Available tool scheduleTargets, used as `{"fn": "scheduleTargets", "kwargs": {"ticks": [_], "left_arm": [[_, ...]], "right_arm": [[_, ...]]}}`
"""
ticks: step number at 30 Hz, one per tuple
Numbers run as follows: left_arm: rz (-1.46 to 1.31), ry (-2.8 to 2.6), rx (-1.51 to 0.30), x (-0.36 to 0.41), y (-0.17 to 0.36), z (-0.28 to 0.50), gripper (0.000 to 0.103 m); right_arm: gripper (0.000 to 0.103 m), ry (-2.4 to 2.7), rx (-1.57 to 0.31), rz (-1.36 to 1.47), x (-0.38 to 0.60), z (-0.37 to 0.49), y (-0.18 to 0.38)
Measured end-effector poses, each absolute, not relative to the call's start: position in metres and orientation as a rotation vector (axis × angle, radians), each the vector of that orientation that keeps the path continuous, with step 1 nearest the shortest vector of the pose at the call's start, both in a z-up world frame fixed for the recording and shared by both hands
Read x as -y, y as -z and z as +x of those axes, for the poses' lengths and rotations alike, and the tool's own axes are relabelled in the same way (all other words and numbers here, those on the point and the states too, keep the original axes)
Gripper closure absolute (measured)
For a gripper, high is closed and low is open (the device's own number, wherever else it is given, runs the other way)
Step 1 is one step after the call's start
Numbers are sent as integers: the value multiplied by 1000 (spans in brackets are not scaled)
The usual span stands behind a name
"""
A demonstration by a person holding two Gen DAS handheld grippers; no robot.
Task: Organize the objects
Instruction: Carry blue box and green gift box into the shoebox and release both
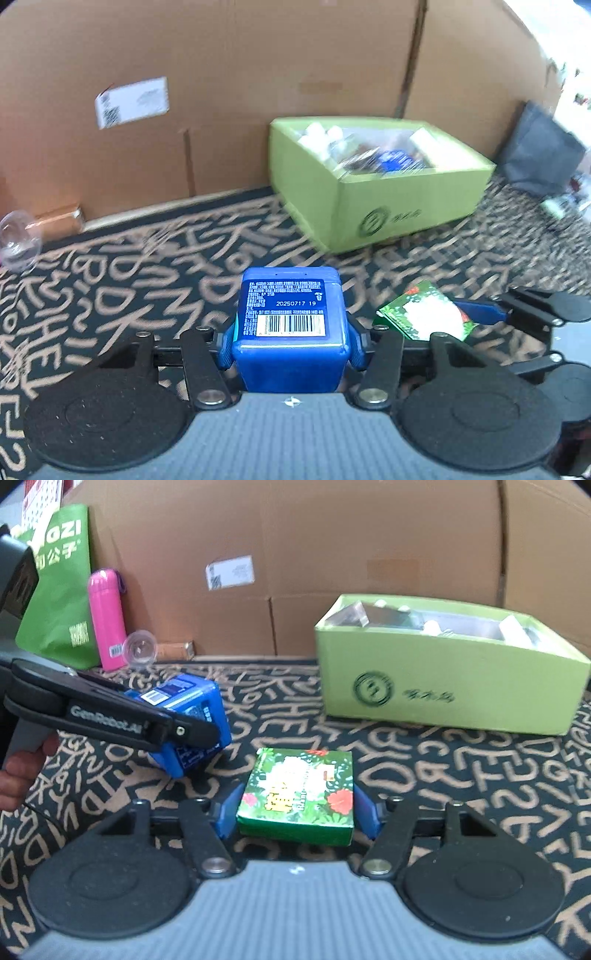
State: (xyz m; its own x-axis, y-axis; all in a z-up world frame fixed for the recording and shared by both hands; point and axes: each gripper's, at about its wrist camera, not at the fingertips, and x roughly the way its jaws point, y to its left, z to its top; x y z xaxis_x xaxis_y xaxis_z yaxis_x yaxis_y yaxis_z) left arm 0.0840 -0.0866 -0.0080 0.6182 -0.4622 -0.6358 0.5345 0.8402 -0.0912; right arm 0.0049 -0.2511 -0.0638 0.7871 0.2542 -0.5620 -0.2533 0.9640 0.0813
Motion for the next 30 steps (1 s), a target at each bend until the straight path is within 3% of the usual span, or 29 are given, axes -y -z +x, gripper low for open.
{"fn": "scheduleTargets", "kwargs": {"ticks": [8, 15, 30], "left_arm": [[109, 735, -549, 140, -48, 92, 46], [105, 745, -521, 208, -64, 136, 46], [120, 689, -569, 269, -40, 203, 45]], "right_arm": [[40, -127, -428, -80, 302, 6, 8], [40, -1, -330, -123, 342, 42, -24], [39, -30, -453, -95, 364, 145, 15]]}}
